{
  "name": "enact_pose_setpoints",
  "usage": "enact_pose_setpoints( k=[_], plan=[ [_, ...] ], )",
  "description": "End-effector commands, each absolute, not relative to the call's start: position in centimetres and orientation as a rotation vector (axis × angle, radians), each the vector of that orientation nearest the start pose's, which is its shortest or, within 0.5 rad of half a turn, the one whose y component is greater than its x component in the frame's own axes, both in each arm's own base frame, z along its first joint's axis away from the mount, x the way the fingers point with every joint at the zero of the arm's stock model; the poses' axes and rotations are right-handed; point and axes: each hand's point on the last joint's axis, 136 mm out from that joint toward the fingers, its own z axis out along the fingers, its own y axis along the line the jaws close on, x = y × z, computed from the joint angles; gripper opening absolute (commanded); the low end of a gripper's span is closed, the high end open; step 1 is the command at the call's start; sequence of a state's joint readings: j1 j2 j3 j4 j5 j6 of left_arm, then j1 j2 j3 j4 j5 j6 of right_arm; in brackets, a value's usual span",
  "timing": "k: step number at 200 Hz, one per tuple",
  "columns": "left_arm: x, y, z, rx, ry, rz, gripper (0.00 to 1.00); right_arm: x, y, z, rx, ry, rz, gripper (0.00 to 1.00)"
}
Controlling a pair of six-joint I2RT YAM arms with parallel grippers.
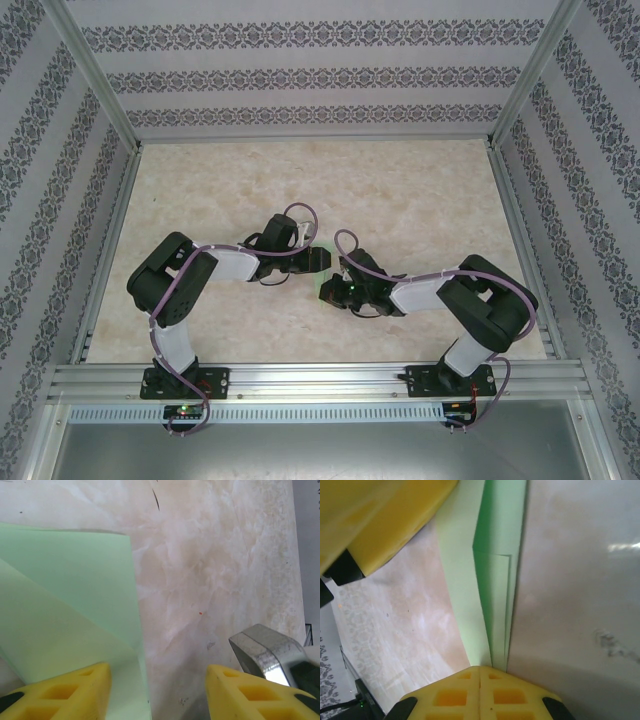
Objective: Fold a paper plane with a square sheet of paper (pick it up from the middle)
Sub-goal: Fold the wing for the fifth time at the center of the table.
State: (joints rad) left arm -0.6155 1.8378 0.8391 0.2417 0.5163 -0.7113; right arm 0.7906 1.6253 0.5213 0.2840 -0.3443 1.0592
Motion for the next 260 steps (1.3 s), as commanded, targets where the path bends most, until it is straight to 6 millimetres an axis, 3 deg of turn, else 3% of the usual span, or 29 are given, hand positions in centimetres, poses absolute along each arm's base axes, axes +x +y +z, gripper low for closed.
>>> enact_pose_setpoints(
  k=[1, 46, 88, 139, 181, 216, 260],
  plan=[
    [30.4, -31.8, 3.0, 0.163, 2.604, -1.175, 0.53, 18.6, 28.1, -0.7, 0.137, 2.877, 1.012, 0.06],
    [30.4, -31.6, 2.7, 0.153, 2.620, -1.155, 0.52, 17.4, 28.3, -0.8, 0.090, 2.882, 1.034, 0.06],
    [30.3, -31.4, 2.2, 0.147, 2.655, -1.125, 0.46, 17.5, 28.0, 0.1, 0.086, 2.854, 1.033, 0.06],
    [30.0, -31.5, 1.9, 0.163, 2.669, -1.131, 0.45, 19.9, 29.9, 5.1, 0.062, 2.688, 1.139, 0.07],
    [30.1, -31.6, 1.9, 0.166, 2.668, -1.136, 0.45, 21.4, 30.8, 6.7, 0.098, 2.614, 1.186, 0.08],
    [30.0, -31.6, 1.9, 0.169, 2.672, -1.138, 0.45, 21.0, 32.3, 5.1, 0.099, 2.665, 1.222, 0.08],
    [29.9, -31.4, 1.8, 0.165, 2.675, -1.129, 0.45, 19.1, 30.4, 0.5, 0.177, 2.783, 1.142, 0.07]
  ],
)
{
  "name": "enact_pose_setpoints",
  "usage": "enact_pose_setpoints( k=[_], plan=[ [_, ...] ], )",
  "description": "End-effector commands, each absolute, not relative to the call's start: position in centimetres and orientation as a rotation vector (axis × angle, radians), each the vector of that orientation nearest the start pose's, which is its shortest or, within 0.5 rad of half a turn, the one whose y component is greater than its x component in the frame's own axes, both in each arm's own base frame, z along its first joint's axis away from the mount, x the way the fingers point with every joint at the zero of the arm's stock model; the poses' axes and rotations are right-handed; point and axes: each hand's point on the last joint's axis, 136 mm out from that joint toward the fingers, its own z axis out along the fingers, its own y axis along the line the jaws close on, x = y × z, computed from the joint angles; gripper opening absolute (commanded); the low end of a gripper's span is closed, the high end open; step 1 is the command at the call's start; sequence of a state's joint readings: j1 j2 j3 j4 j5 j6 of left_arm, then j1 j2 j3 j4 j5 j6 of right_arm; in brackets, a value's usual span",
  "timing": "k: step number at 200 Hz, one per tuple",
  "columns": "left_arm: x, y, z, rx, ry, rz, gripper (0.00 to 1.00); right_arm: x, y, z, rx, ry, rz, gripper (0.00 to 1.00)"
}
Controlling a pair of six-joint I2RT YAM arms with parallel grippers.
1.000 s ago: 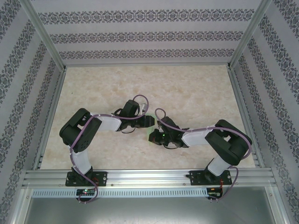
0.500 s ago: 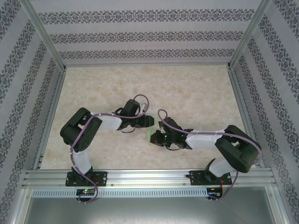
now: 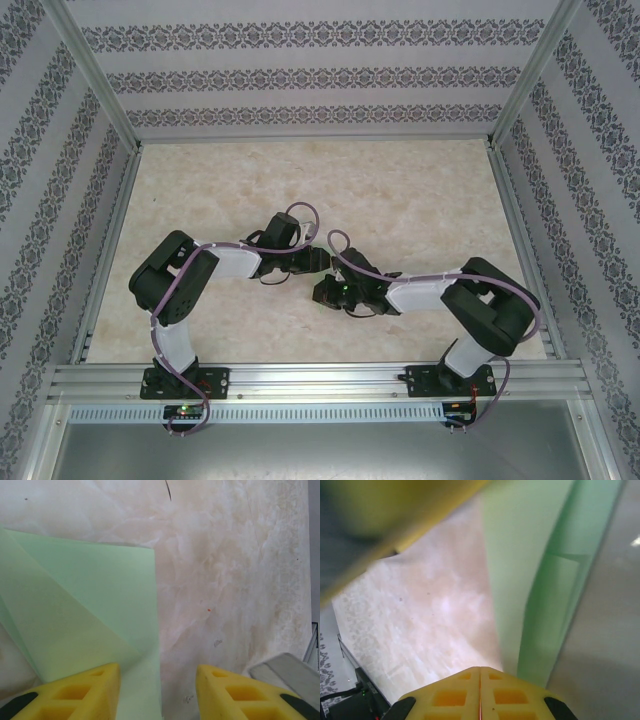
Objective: Fold a paper plane with a square sheet of paper (pick it up from the middle)
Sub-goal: Fold the wing for the fifth time at the center of the table.
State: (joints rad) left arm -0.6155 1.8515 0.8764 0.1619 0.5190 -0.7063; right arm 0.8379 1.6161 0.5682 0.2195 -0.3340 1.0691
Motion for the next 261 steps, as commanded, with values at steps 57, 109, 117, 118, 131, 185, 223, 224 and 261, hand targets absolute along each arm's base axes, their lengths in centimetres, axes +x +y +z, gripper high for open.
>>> enact_pose_setpoints(
  k=[57, 109, 117, 118, 131, 185, 223, 224, 261],
  plan=[
    [30.0, -31.3, 1.6, 0.154, 2.687, -1.116, 0.45, 15.9, 29.3, -1.5, 0.142, 2.911, 1.120, 0.07],
    [29.9, -30.9, 0.9, 0.125, 2.721, -1.076, 0.44, 14.8, 29.8, -0.4, 0.075, 2.890, 1.162, 0.08],
    [29.9, -30.9, 0.8, 0.125, 2.725, -1.073, 0.43, 14.7, 29.8, -0.1, 0.068, 2.882, 1.168, 0.08],
    [29.9, -30.9, 0.8, 0.124, 2.725, -1.073, 0.43, 14.7, 29.8, 0.0, 0.068, 2.884, 1.167, 0.08],
    [29.9, -30.8, 0.8, 0.122, 2.726, -1.072, 0.42, 14.4, 29.3, -0.4, 0.067, 2.899, 1.138, 0.08],
    [29.7, -30.8, 0.6, 0.128, 2.732, -1.074, 0.42, 12.5, 28.7, -2.1, 0.082, 2.936, 1.173, 0.08],
    [29.7, -30.9, 0.7, 0.126, 2.735, -1.075, 0.42, 11.2, 28.6, -2.8, -0.037, 2.999, 1.119, 0.07],
    [29.8, -30.9, 0.8, 0.126, 2.733, -1.077, 0.42, 11.2, 28.5, -2.8, -0.040, 2.997, 1.118, 0.07],
    [29.5, -30.8, 0.5, 0.122, 2.743, -1.075, 0.41, 11.5, 27.6, -2.2, -0.155, 3.035, 0.887, 0.07]
  ],
)
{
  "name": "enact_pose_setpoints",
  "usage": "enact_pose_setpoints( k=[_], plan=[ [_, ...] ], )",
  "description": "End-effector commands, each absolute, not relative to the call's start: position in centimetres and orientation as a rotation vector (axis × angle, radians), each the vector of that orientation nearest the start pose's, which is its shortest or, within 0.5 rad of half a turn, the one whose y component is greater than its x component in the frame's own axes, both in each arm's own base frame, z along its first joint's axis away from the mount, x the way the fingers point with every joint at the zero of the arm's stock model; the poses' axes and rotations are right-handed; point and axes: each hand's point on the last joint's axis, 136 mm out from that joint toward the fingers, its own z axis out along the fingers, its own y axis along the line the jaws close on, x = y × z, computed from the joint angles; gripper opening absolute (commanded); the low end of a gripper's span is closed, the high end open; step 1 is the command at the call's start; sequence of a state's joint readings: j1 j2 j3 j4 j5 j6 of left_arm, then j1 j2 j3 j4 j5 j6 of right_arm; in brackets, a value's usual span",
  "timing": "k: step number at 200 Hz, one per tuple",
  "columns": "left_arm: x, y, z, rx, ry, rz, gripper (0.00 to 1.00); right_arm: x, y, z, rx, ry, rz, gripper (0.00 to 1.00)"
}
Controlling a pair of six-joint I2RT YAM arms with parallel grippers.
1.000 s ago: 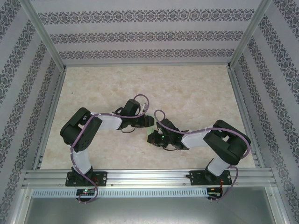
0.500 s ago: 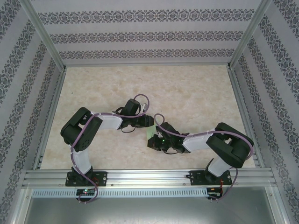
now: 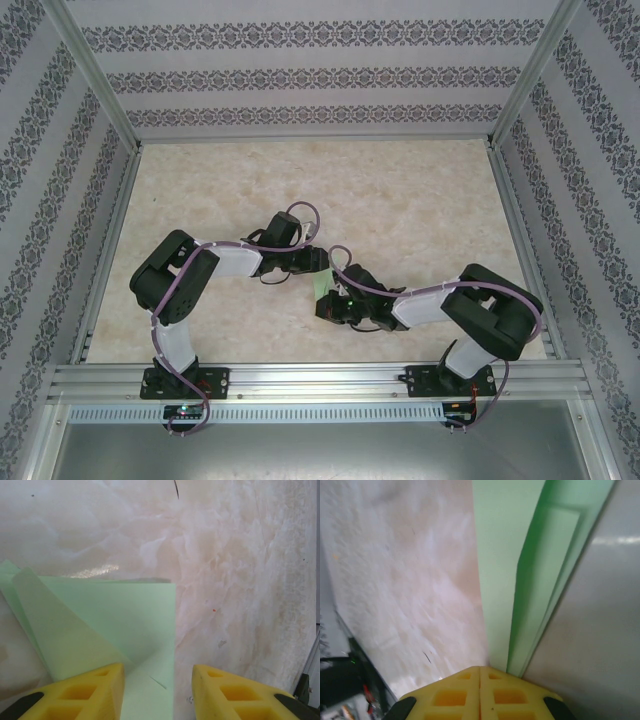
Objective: Fold a paper plane with a square sheet of paper (pick it up from the middle)
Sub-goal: Fold the wing for the fifth time at the center of the table.
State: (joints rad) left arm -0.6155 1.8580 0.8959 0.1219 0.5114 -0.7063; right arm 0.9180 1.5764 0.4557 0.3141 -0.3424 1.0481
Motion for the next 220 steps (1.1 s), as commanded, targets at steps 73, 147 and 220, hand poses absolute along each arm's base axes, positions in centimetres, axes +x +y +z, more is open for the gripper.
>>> enact_pose_setpoints(
  k=[73, 147, 220],
  plan=[
    [29.5, -30.9, 0.5, 0.124, 2.740, -1.083, 0.41, 14.4, 28.7, 1.8, -0.077, 2.829, 1.028, 0.06],
    [29.6, -32.1, 1.7, 0.142, 2.707, -1.141, 0.41, 19.8, 30.8, 6.7, -0.008, 2.636, 1.142, 0.10],
    [29.7, -32.1, 2.7, 0.150, 2.683, -1.149, 0.42, 18.1, 28.2, -0.7, 0.127, 2.803, 0.989, 0.08]
  ],
)
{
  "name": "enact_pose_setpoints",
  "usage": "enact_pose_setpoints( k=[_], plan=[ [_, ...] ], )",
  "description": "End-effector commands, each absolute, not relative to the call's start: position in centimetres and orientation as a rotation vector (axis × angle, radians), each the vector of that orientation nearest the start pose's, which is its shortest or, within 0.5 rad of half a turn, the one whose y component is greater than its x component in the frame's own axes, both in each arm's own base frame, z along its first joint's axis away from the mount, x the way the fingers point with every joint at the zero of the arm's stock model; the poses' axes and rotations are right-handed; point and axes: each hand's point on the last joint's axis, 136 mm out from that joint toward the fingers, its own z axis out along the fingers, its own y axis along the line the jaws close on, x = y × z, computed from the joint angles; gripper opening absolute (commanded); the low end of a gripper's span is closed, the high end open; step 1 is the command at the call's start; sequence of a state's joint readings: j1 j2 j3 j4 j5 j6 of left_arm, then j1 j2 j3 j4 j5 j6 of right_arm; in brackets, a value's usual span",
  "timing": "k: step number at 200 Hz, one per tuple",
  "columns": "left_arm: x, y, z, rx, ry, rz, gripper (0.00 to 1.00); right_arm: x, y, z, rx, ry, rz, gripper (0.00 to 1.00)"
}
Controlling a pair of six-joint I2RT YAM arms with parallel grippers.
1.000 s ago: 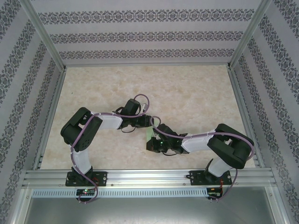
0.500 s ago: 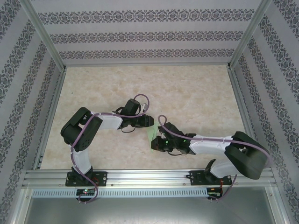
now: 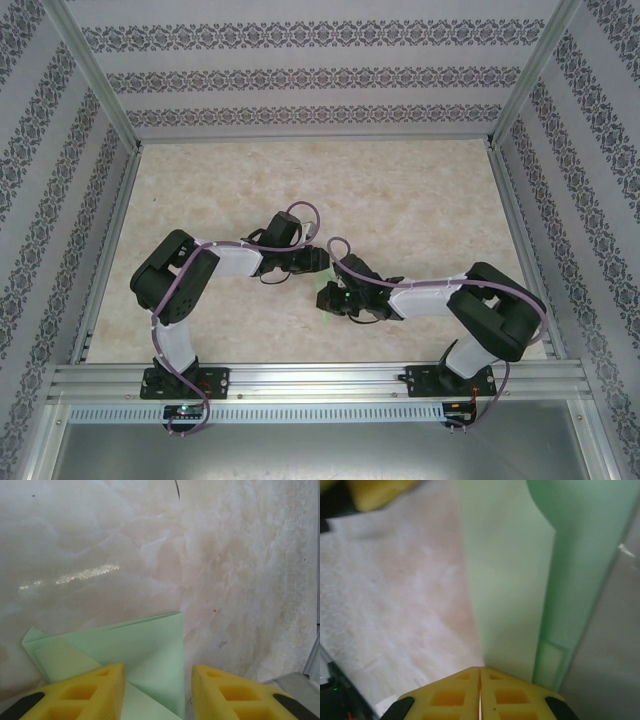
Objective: Fold a paper plane with a square sheet of paper (pick it up from the middle)
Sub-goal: Fold the wing for the fifth time at the center of the table.
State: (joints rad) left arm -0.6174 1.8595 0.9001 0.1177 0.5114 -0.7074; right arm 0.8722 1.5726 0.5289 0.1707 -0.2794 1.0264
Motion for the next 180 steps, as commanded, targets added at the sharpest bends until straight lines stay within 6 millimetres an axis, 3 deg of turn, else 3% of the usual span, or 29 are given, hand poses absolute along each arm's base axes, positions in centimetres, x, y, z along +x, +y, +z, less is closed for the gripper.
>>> enact_pose_setpoints(
  k=[1, 17, 52, 67, 137, 180],
  plan=[
    [29.7, -32.1, 2.7, 0.151, 2.681, -1.149, 0.42, 18.1, 28.1, -0.7, 0.129, 2.806, 0.989, 0.08],
    [30.1, -32.5, 4.3, 0.170, 2.638, -1.171, 0.45, 17.3, 27.5, -1.6, 0.132, 2.836, 1.000, 0.08],
    [31.6, -32.6, 10.2, 0.189, 2.499, -1.188, 0.54, 16.4, 26.4, -2.4, 0.145, 2.851, 1.005, 0.07],
    [31.6, -32.0, 11.3, 0.182, 2.478, -1.162, 0.54, 16.3, 26.4, -2.3, 0.111, 2.846, 1.023, 0.06],
    [27.8, -31.9, 9.2, 0.210, 2.526, -1.283, 0.42, 16.8, 26.2, -2.3, -0.016, 2.855, 1.031, 0.05],
    [27.1, -32.4, 7.3, 0.225, 2.565, -1.307, 0.41, 17.0, 25.8, -2.6, -0.016, 2.865, 1.029, 0.05]
  ],
)
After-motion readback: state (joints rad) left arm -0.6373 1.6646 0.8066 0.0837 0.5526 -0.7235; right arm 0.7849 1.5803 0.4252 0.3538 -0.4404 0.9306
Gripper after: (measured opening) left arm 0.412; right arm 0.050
